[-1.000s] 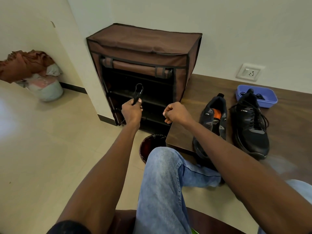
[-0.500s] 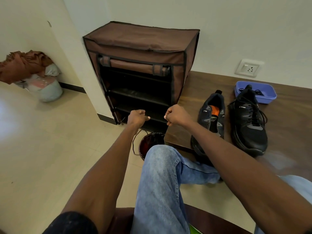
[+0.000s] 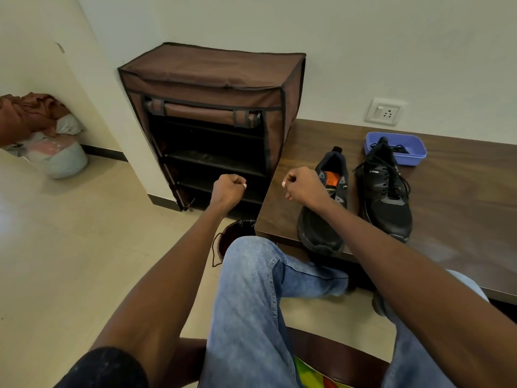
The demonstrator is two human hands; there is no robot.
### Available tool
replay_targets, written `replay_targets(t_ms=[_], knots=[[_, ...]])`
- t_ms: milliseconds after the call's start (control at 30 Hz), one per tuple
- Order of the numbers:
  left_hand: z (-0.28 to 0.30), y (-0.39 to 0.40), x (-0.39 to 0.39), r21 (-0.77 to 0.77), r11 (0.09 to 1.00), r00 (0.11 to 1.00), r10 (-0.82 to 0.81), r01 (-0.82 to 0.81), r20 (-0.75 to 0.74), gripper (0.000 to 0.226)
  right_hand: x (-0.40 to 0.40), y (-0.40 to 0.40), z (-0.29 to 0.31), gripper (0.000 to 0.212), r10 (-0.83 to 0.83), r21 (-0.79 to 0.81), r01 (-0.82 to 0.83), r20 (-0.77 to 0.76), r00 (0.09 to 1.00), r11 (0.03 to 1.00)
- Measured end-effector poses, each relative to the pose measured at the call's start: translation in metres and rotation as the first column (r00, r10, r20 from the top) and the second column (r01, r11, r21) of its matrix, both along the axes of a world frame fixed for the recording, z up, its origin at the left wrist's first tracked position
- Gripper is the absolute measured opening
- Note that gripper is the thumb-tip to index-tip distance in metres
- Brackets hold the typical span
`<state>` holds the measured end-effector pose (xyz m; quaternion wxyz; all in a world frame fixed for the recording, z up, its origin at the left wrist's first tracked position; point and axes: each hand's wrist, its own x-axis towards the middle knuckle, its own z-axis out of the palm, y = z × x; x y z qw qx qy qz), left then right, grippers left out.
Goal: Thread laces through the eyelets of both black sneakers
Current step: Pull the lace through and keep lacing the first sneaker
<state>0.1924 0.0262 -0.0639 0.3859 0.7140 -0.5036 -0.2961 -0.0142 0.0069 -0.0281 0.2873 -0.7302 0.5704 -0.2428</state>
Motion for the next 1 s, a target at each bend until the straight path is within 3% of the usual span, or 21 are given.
replay_targets(t_ms=[167, 267, 367, 533, 600, 633, 733, 800, 900, 1000], knots=[[-0.029, 0.010, -0.005, 0.140, 0.986, 0.995, 0.089, -0.095, 0.050, 0.019, -0.019, 0.006, 0.001, 0.017, -0.001, -0.020, 0.000, -0.031, 1.000, 1.000], [-0.015, 0.005, -0.021, 0.013, 0.994, 0.994, 0.113, -0.113, 0.005, 0.019, -0.025, 0.008, 0.003, 0.017, -0.057, -0.089, 0.055, -0.017, 0.998, 0.994], [0.014, -0.007, -0.062, -0.139, 0.990, 0.999, 0.009, -0.015, -0.039, 0.017, -0.045, 0.008, 0.006, 0.020, -0.191, -0.206, 0.195, 0.041, 0.981, 0.959], [0.030, -0.019, -0.143, -0.245, 0.947, 0.978, -0.197, 0.209, 0.075, 0.010, -0.102, 0.009, 0.013, 0.019, -0.387, -0.311, 0.372, 0.016, 0.922, 0.874], [0.027, -0.024, -0.171, -0.214, 0.945, 0.962, -0.211, 0.246, 0.176, 0.019, -0.129, 0.007, 0.012, 0.023, -0.507, -0.344, 0.456, -0.074, 0.859, 0.821], [0.025, -0.026, -0.183, -0.182, 0.949, 0.945, -0.211, 0.259, 0.250, 0.030, -0.142, 0.007, 0.009, 0.035, -0.573, -0.329, 0.512, -0.120, 0.811, 0.793], [0.020, -0.024, -0.206, 0.019, 0.974, 0.935, -0.221, 0.224, 0.279, 0.074, -0.170, 0.005, -0.003, 0.099, -0.657, -0.044, 0.662, -0.180, 0.732, 0.749], [0.018, -0.016, -0.210, 0.154, 0.969, 0.942, -0.226, 0.192, 0.248, 0.103, -0.179, 0.005, -0.011, 0.123, -0.633, 0.117, 0.664, -0.217, 0.743, 0.739], [0.008, -0.013, -0.212, 0.275, 0.946, 0.947, -0.236, 0.172, 0.219, 0.126, -0.182, 0.004, -0.016, 0.124, -0.625, 0.059, 0.653, -0.234, 0.744, 0.755], [0.004, -0.013, -0.212, 0.381, 0.911, 0.968, -0.221, 0.160, 0.122, 0.124, -0.173, 0.003, -0.013, 0.104, -0.593, -0.084, 0.590, -0.201, 0.780, 0.803]])
